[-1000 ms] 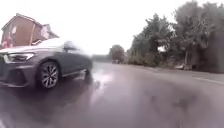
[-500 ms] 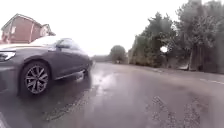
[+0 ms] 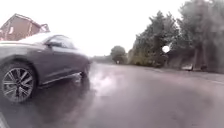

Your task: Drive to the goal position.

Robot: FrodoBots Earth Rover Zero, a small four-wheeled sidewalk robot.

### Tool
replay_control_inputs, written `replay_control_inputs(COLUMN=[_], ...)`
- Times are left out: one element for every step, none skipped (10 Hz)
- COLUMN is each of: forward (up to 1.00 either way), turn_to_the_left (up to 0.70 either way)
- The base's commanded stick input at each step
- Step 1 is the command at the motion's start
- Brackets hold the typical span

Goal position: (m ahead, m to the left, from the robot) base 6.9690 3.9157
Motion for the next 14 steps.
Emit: replay_control_inputs(forward=[1.0, 0.28, 0.99, 1.0, 1.0, 1.0, 1.0, 1.0, 1.0, 1.0, 1.0, 1.0, 1.0, 1.0], turn_to_the_left=[0.0, 0.0, 0.0, 0.0, 0.0, 0.0, 0.0, 0.0, 0.0, 0.0, 0.0, 0.0, 0.0, 0.0])
